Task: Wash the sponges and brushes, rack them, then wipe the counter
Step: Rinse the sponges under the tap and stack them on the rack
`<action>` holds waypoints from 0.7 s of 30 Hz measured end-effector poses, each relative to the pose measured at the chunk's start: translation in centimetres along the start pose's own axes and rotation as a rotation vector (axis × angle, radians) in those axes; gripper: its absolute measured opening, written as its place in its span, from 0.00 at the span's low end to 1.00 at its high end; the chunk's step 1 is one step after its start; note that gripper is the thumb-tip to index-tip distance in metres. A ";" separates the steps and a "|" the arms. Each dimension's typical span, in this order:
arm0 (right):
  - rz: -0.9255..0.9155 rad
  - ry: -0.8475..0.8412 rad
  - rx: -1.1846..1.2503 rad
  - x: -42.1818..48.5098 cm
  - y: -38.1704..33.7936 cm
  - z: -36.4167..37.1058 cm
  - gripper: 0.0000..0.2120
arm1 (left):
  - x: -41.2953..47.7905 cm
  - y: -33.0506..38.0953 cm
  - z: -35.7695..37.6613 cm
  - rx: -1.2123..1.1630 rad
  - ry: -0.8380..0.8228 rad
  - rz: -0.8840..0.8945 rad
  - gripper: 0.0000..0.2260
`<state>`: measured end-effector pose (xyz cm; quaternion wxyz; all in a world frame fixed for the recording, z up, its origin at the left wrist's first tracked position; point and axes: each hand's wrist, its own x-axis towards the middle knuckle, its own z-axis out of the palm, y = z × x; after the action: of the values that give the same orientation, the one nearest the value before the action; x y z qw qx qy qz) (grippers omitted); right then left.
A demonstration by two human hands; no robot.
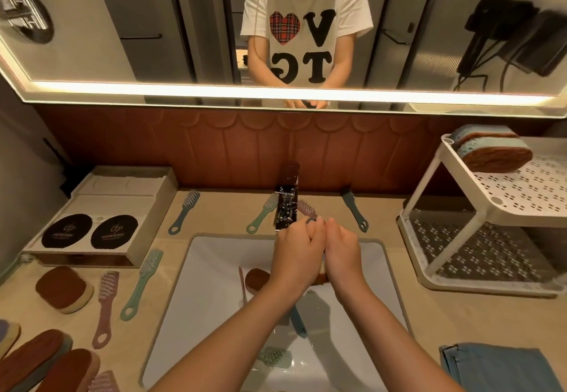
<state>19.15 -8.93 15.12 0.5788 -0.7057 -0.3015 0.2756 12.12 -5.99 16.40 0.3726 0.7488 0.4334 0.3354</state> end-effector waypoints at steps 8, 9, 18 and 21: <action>0.049 -0.020 0.018 1.7 0.2 -2.0 0.19 | 1.1 0.5 2.2 0.066 -0.051 0.043 0.19; 0.063 -0.019 0.025 1.9 0.2 -2.3 0.19 | 1.2 0.6 2.5 0.075 -0.059 0.060 0.19; 0.061 -0.179 0.070 3.7 -0.1 -7.1 0.18 | 2.2 2.9 3.3 0.003 -0.040 0.028 0.15; 0.071 -0.352 0.031 4.4 -0.5 -10.0 0.16 | 3.1 4.3 3.0 -0.218 -0.061 -0.140 0.09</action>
<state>29.43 -12.09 17.23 0.5180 -0.6478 -0.3685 0.4198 17.50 -5.47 19.11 0.4872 0.6818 0.4342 0.3305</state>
